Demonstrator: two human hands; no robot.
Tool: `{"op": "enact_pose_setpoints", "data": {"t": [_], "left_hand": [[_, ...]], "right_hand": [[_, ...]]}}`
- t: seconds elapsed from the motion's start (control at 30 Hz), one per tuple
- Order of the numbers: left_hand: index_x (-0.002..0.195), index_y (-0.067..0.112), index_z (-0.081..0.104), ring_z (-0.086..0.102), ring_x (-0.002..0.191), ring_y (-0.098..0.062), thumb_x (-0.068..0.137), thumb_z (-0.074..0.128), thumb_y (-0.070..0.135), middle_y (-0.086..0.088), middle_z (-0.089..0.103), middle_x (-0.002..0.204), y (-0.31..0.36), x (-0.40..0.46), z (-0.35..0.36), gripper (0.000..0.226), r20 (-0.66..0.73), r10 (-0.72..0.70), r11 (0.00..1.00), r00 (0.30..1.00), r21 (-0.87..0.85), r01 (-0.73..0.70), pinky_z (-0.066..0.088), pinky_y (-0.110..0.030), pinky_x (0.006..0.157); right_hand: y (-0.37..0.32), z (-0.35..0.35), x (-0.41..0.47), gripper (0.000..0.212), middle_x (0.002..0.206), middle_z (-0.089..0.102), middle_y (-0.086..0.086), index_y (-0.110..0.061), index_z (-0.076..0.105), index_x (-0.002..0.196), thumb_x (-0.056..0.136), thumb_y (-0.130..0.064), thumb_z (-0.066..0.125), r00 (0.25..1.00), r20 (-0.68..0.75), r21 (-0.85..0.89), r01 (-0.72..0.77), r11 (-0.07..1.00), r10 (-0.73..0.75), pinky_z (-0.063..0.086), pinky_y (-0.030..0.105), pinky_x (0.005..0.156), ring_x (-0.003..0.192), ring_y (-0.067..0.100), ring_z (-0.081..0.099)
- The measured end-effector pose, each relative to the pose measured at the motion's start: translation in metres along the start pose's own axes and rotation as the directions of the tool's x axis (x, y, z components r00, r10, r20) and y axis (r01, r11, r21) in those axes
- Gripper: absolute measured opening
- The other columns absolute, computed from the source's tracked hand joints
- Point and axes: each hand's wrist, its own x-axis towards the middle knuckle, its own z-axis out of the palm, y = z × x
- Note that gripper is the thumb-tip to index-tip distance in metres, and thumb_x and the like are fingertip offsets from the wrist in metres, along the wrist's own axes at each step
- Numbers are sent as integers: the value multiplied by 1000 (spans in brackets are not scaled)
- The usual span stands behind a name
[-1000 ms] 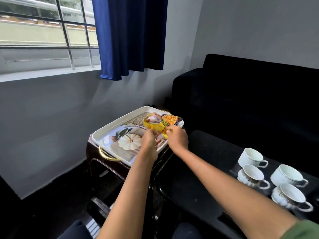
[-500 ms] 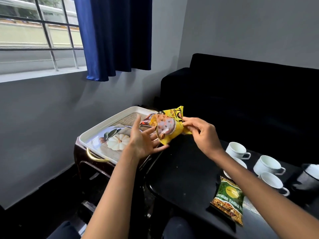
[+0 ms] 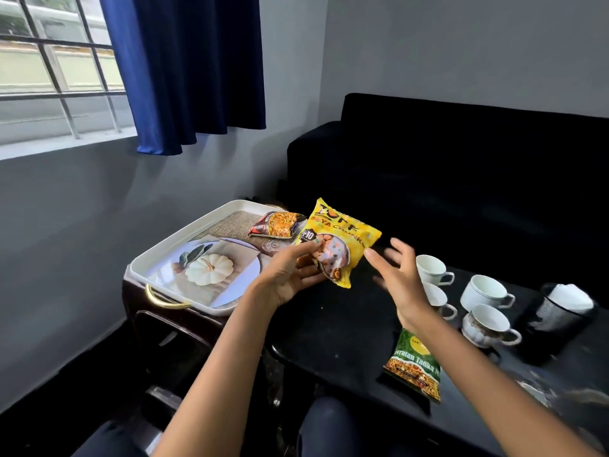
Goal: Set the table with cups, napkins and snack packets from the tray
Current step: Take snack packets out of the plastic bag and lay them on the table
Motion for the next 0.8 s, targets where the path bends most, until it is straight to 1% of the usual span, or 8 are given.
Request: {"op": "enact_pose_setpoints", "data": {"t": [0.07, 0.13, 0.23, 0.37, 0.5, 0.57, 0.7, 0.8], "left_hand": [[91, 12, 60, 71, 61, -13, 85, 65, 17, 2, 72, 65, -8, -1, 13, 10, 26, 28, 1000, 999, -15, -28, 58, -27, 57], [96, 12, 61, 70, 70, -13, 84, 65, 19, 0, 73, 77, -20, -3, 28, 14, 57, 41, 998, 998, 49, -44, 59, -29, 64], [103, 13, 62, 65, 85, -18, 85, 66, 24, -5, 68, 96, -34, -6, 44, 21, 90, 53, 985, 995, 158, -66, 57, -33, 74], [93, 17, 66, 59, 77, -14, 86, 65, 26, -1, 65, 89, -41, -9, 56, 12, 158, -29, 981, 987, 193, -2, 54, -40, 86], [89, 13, 69, 64, 68, -11, 84, 70, 23, -3, 71, 82, -59, -14, 73, 11, 144, -80, 954, 986, 299, 34, 59, -29, 70], [88, 10, 68, 69, 67, -11, 85, 69, 18, -4, 74, 80, -70, -17, 84, 8, 165, -115, 954, 979, 294, 63, 58, -24, 62], [100, 5, 67, 71, 76, -14, 85, 68, 11, -7, 74, 90, -89, -25, 101, 16, 231, -169, 943, 958, 320, 89, 59, -24, 69], [108, 6, 65, 70, 79, -12, 85, 69, 12, -7, 72, 95, -109, -35, 117, 24, 300, -209, 931, 931, 352, 95, 58, -23, 70]], "right_hand": [[5, 0, -6, 68, 125, 56, 8, -15, 39, 134, 77, -34, 71, 966, 106, 278, -257, 926, 236, 53, 38, 84, 104, 23, 60], [7, -3, -12, 59, 110, 68, 9, -9, 53, 123, 72, -30, 73, 935, 215, 357, -343, 869, 281, 55, 36, 77, 97, 23, 65], [10, -13, -17, 26, 97, 72, 9, -9, 66, 101, 75, -11, 71, 953, 132, 396, -303, 867, 273, 55, 35, 74, 87, 21, 68], [13, -45, -22, 14, 87, 74, 3, -12, 68, 88, 76, -6, 70, 961, 16, 357, -262, 897, 275, 53, 33, 72, 77, 18, 69], [15, -78, -35, 14, 78, 75, 2, -13, 67, 87, 76, -6, 70, 950, 34, 285, -306, 908, 309, 52, 34, 69, 72, 17, 70], [18, -95, -45, 24, 83, 75, 5, -11, 66, 94, 71, -8, 72, 934, 87, 277, -356, 893, 346, 53, 34, 65, 73, 18, 71], [24, -129, -63, 43, 104, 72, 10, -13, 61, 111, 69, -13, 71, 892, 245, 387, -449, 805, 379, 57, 34, 64, 92, 26, 70], [29, -146, -76, 37, 110, 68, 17, -6, 62, 108, 72, -3, 67, 909, 187, 486, -416, 768, 374, 57, 33, 66, 91, 25, 71]]}}
